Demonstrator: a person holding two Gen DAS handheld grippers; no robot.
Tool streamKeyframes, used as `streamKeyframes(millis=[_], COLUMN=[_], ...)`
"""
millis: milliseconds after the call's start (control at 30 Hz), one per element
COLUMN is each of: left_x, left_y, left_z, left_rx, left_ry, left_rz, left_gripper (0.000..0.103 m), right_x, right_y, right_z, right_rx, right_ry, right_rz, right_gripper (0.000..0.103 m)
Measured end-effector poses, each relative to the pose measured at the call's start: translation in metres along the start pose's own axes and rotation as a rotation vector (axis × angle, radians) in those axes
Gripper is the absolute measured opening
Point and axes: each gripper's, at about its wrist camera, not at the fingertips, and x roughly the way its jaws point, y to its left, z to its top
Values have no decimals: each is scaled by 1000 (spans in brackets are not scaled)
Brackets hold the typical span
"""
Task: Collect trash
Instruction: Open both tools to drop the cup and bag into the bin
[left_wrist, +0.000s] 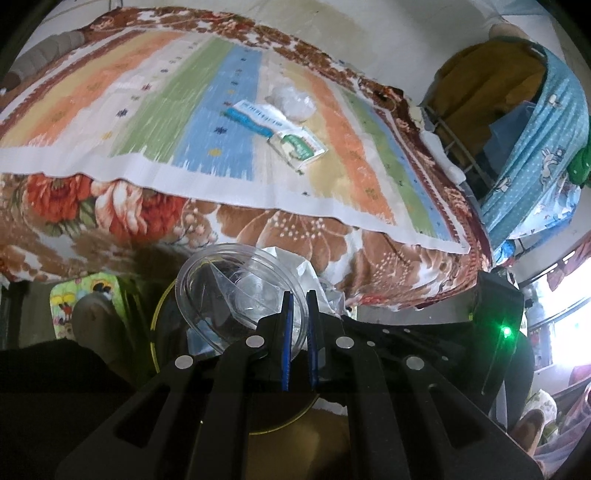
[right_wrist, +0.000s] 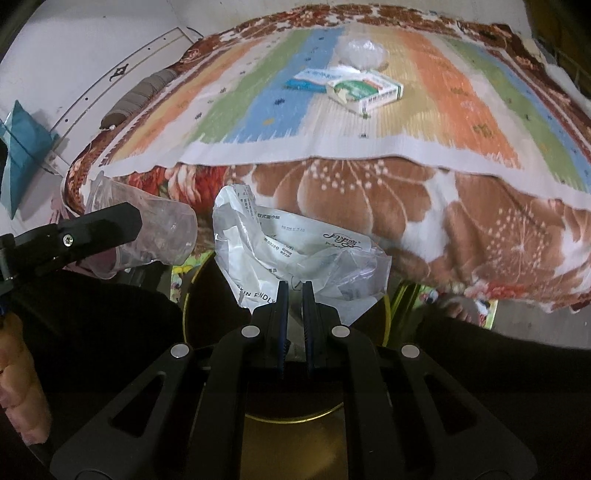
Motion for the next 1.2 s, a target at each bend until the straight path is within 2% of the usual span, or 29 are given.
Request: streamKeyframes(millis=[267,400,467,533,667,900,1033,1100,1200], left_x=[11,17,18,14,11,6,10,9,8], left_y=[11,20,21,18,17,17,21,21,19], left_z=[-4,-3,-2,-1,1,5,11,15,23], left_rx=[-66,-127,-143,-125,-120,-107,-121,-111,-93], left_ry=[44,65,67,34,22,6,38,28,21], left_rz=[22,1,-29,-3,7,32,-2,23,34], left_gripper=[6,9,35,42,43,45,48,48,53], right_x=[17,24,27,27,25,15,9,6,2], right_y=[-3,-7,-10,-13,-18,-22,-24,-27,-29], right_z=[-1,-1,0,0,0,6,11,14,19], right_rx=[45,75,90,106,126,124,125,130,136], right_ry=[49,69,72,73,70,28,11,-1,-18], right_rz=[12,9,8,3,17,3,0,-2,-4], right_gripper=[7,12,22,26,30,33,35,38,40])
